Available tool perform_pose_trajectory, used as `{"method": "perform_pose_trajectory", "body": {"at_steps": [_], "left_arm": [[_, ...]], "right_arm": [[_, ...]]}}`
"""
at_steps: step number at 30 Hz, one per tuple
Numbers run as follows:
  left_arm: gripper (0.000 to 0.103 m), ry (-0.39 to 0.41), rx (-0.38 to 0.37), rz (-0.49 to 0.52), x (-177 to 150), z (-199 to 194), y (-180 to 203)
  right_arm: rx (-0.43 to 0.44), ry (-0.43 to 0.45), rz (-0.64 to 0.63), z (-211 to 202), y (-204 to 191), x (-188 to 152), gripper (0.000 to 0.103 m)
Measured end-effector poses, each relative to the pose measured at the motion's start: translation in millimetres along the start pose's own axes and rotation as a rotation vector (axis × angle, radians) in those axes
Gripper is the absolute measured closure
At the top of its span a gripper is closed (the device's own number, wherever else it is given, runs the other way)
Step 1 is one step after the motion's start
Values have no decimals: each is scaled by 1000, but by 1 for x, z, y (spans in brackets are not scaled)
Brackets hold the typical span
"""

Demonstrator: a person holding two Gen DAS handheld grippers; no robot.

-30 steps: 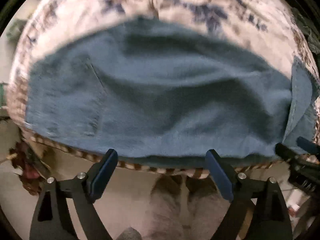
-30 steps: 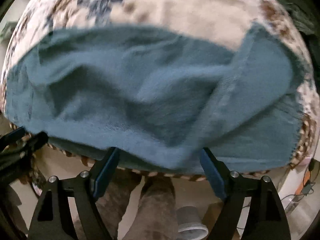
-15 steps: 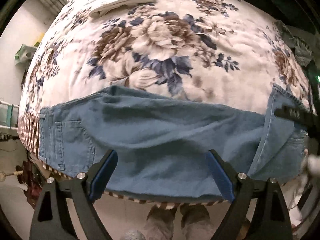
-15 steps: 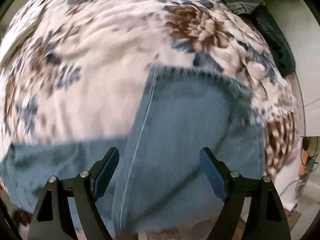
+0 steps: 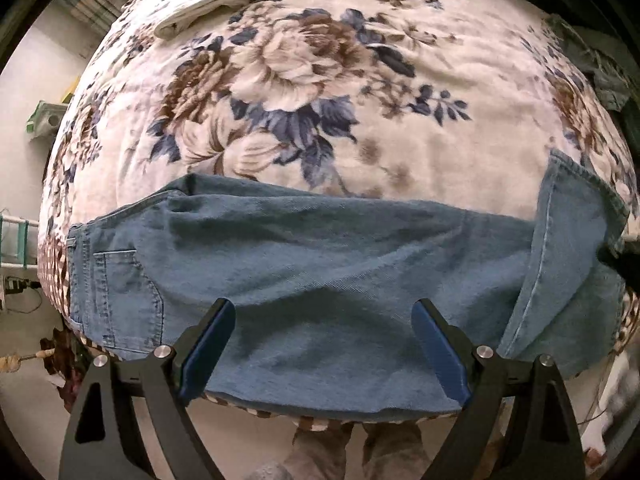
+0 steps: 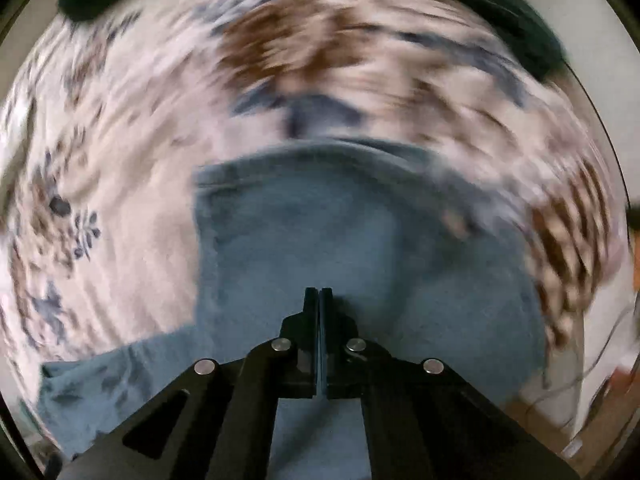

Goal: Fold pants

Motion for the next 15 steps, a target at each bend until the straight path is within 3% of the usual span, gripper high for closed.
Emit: {"method": "perform_pose_trajectory", "body": {"at_steps": [3,6,8,10,11,12,15], "left_arm": [[13,-25,-3,23,-6,9,10],[13,-43,9,52,-10,18,19],[13,-46,37,85,-11,25,25],[13,-44,80,127,-12,30,30],[13,-41,97,142,-12,32,31],[13,-37,115,154,-13,34,31],[13,-43,116,169,-13,42,29]], "right_arm": [[14,-14,84,-19,39,-28,103],[85,-97,184,-5,73,-47,101],[107,-144,204,10,70,-47,97],[107,-123,164,16,59,-36,72],[105,-105,130,16,41,-30,49],[101,-100,100,22,35,-27,32],[59,-101,-1,41,5,-4,31]]}}
Point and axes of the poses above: each gripper's, at about its wrist camera, not at the fingertips, and z roughly the way its jaws point, y to its right, x to its top, the point moved 3 cm from there along z, roughly the way its jaws point, and after that the axes turned 7 degrees about y, right-handed, at the moved point
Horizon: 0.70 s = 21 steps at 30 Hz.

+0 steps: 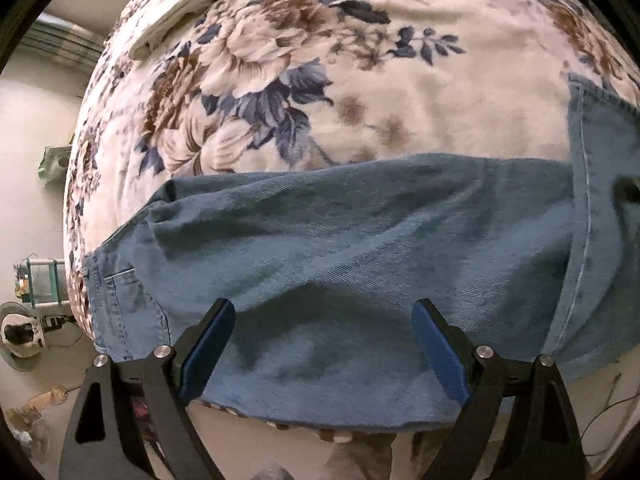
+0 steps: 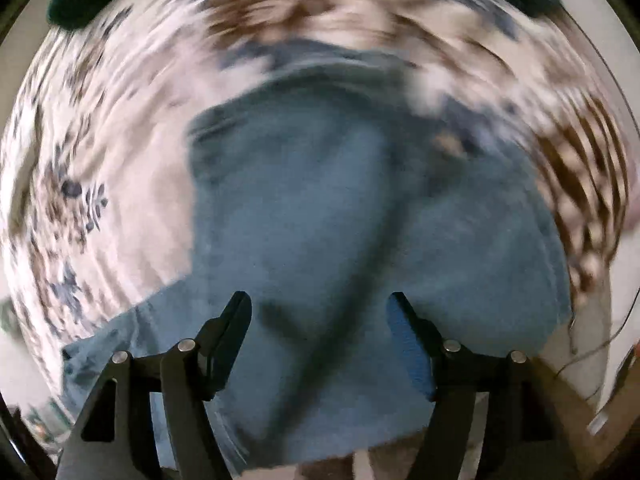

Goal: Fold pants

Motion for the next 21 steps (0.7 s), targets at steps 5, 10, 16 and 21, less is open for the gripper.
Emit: {"method": "perform_pose_trajectory", "body": {"at_steps": [5,10,16,21], "left_arm": [[13,-32,-19,2,-2,10,-2],[13,-52,-58,5,-7,12,1],[13,-64,-97,4,-11,10,6],[13,-59,-91,0,-11,13,5]], "right_arm": [[-207,-23,-250,42,-61,2,28],[-173,96,-188,15,-37,-9,83],[-129,42,-16,-10,21,-42,94],[32,-16,95,-22,28,-50,76]]}}
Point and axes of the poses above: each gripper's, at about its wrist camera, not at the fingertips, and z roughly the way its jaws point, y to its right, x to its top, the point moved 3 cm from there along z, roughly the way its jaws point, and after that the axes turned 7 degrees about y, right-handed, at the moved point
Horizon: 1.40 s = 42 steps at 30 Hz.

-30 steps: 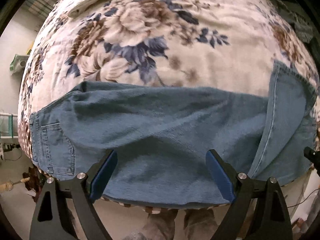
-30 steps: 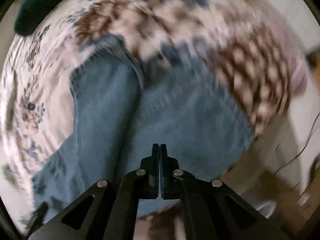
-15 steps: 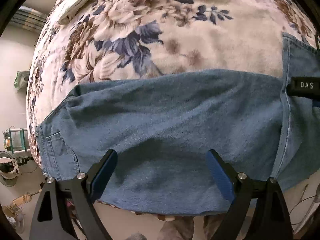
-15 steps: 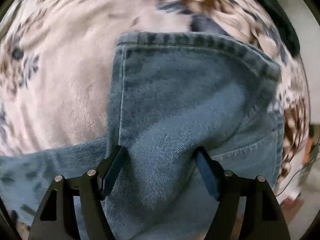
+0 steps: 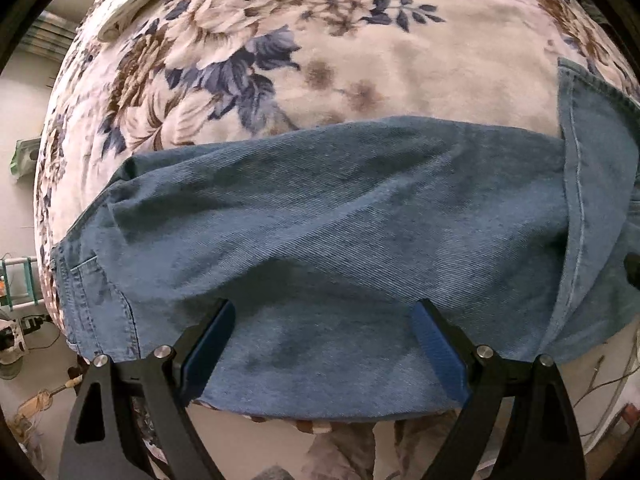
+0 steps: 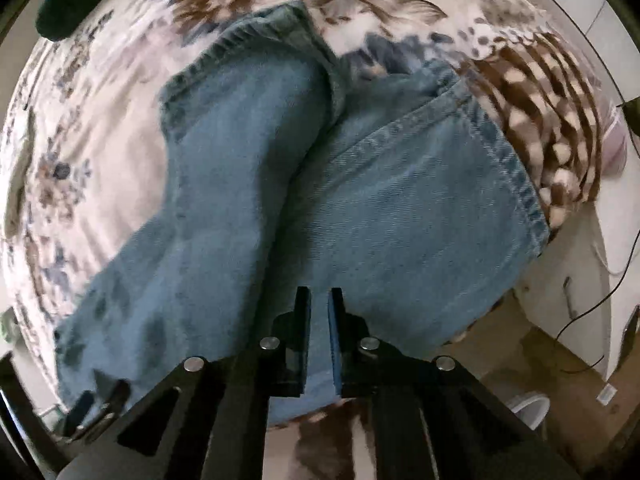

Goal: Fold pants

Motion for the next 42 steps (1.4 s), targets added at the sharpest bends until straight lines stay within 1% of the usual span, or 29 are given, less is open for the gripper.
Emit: {"method": "perform_pose_trajectory", "body": {"at_steps": [1,2,3,7,9,10,11,12,13,14,15,16,18,20,21,22,24,26,29,31,32,33,34,35,37,38,39,40,42], "left_arm": [[13,-5,3,-11,0,2,-2],[13,-9,7,-18,0,4,-4],[13,-13,15,-26,0,6,-7],[13,-14,58,-44,1,13,-18],[13,-23,63,-55,0,15,-23],[13,-27,65,-61,0,17,-25],[13,-31,66,-66,-1,18,-26],[13,-33,64,-67,-1,18,-27],[13,-32,62,-67,-2,17,-28],[13,-27,57,-68,-2,15,-27],[13,-22,52,-68,-2,13,-26],[13,-21,46,-67,-2,12,-26],[13,-23,18,-69,-4,9,-21],[13,-25,-12,-71,-6,7,-15],[13,-24,-31,-73,-7,5,-11],[13,-25,-40,-68,-9,4,-6],[13,-25,-50,-48,-12,2,3],[13,-23,-59,-27,-14,0,13],[13,-27,-73,-9,-16,-3,23],[13,-27,-90,-9,-16,-6,29],[13,-27,-95,-10,-15,-7,33],[13,-26,-97,-9,-14,-9,37],[13,-25,-99,-6,-13,-10,41],[13,-24,-102,-5,-12,-12,47],[13,-19,-111,-1,-6,-14,58],[13,-17,-112,3,-4,-16,65],[13,-15,-113,8,1,-17,73],[13,-12,-117,12,3,-18,79],[13,-10,-122,20,6,-20,89]], "right_arm": [[13,7,-17,-4,-1,1,63],[-8,23,-72,-4,-19,5,39],[-30,35,-106,-7,-27,6,30],[-143,75,-302,7,-89,14,30],[-245,55,-429,29,-115,9,30],[-334,38,-527,47,-127,4,30],[-362,42,-563,55,-134,1,31],[-375,64,-585,58,-137,0,38],[-365,87,-573,55,-137,0,55],[-344,114,-527,46,-131,1,90],[-300,130,-445,34,-119,3,90],[-280,141,-379,26,-111,4,91],[-250,147,-280,10,-84,1,92],[-232,84,-168,1,-36,-13,92],[-230,56,-144,1,-24,-16,92],[-207,9,-98,4,-5,-24,92],[-172,-29,-24,4,17,-33,91],[-60,-58,93,2,39,-34,90],[33,-34,213,-11,64,-27,90],[84,22,284,-27,77,-19,87],[93,47,301,-34,82,-16,77],[92,73,320,-38,94,-10,58],[85,103,342,-44,94,-1,50],[80,129,373,-49,104,4,44],[77,145,430,-50,123,14,44],[70,135,439,-44,141,23,44],[55,124,453,-40,148,28,44],[43,136,469,-39,155,34,44],[43,175,453,-42,162,54,44]]}}
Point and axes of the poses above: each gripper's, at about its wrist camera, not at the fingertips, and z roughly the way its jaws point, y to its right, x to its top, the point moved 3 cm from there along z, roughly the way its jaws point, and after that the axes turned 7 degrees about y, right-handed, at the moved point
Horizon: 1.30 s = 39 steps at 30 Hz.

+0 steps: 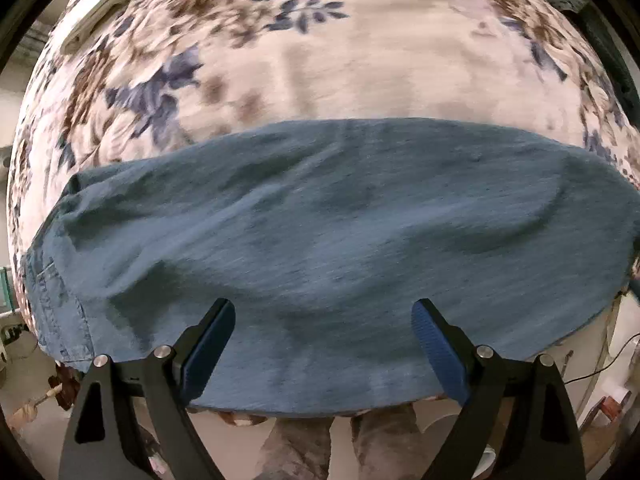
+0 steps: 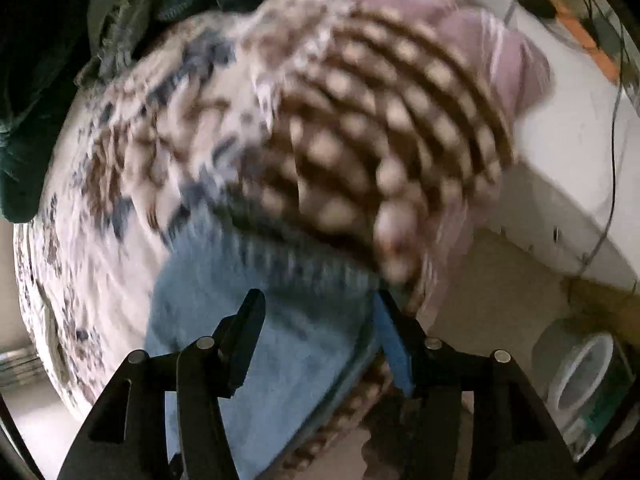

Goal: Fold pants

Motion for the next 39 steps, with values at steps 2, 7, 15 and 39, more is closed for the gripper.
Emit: {"method": "perform_pose_trajectory", "body": {"at_steps": [2,7,15,39], "left_arm": [[13,4,-4,11,3,-1,12],[13,4,-10,43,10,-1,42],[13,11,-6,79,12,-8,93],[13,-15,2,59,-11,9,78]], "right_arm": [[43,38,-37,-4,-7,18,44],[109,-77,-235,27,-46,43,55],[94,50,-576,-13,-64,30,80],[98,-76,-180,15,25,-8,63]]}}
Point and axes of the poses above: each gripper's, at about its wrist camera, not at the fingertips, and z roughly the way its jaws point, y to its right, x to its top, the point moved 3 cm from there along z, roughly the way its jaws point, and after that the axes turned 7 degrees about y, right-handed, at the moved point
